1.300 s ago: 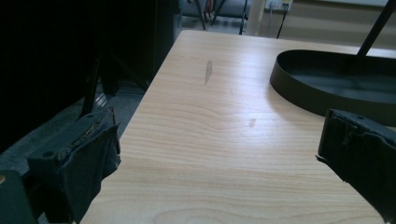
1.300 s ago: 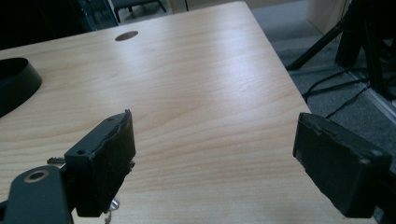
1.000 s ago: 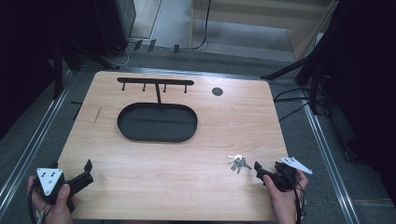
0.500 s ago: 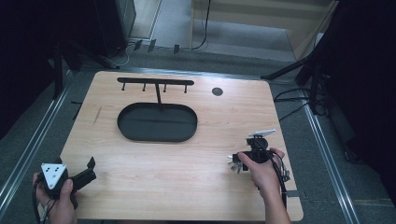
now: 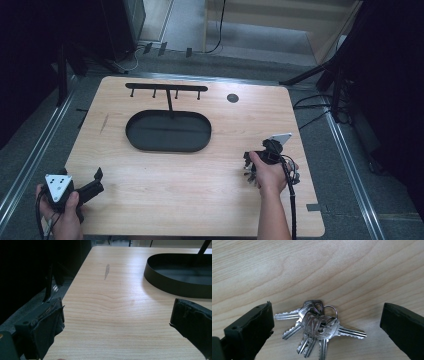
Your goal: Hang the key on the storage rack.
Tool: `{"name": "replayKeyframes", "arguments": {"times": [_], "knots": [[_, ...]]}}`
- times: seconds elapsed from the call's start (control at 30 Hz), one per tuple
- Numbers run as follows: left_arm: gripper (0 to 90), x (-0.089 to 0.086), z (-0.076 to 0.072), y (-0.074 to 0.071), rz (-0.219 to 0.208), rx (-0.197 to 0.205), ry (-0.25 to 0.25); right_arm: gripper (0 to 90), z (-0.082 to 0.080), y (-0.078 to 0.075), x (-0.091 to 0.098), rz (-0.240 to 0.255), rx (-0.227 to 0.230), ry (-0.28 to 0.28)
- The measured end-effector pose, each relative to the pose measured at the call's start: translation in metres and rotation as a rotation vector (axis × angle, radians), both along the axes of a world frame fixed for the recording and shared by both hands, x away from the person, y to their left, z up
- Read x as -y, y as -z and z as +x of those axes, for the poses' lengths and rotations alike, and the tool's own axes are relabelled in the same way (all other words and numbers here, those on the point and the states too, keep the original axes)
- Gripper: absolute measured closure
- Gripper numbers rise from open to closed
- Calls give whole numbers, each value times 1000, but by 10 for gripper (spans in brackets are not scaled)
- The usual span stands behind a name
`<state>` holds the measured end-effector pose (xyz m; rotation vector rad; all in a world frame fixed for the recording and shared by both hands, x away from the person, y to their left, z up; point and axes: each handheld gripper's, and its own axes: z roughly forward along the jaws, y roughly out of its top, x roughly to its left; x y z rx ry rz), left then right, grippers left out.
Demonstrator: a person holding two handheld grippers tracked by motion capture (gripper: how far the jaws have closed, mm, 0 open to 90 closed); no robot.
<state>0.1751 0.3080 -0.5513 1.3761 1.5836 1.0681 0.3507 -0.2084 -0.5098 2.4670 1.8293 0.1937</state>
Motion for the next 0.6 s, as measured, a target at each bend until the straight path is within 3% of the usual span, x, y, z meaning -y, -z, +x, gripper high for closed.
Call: {"name": "replayKeyframes", "arguments": {"times": [0.13, 0.23, 0.37, 0.4, 0.6], "knots": [[0, 1, 1, 0, 0, 1, 5, 0, 1, 8, -3, -45, -28, 34], [0, 2, 2, 0, 2, -3, 10, 0, 1, 11, -4, -43, -24, 35], [0, 3, 3, 0, 0, -1, 14, 0, -1, 11, -7, -49, -33, 6], [0, 3, 3, 0, 0, -2, 14, 0, -2, 11, -7, -44, -57, -12], [0, 2, 3, 0, -1, -1, 16, 5, -4, 11, -4, -32, -101, -85]]}}
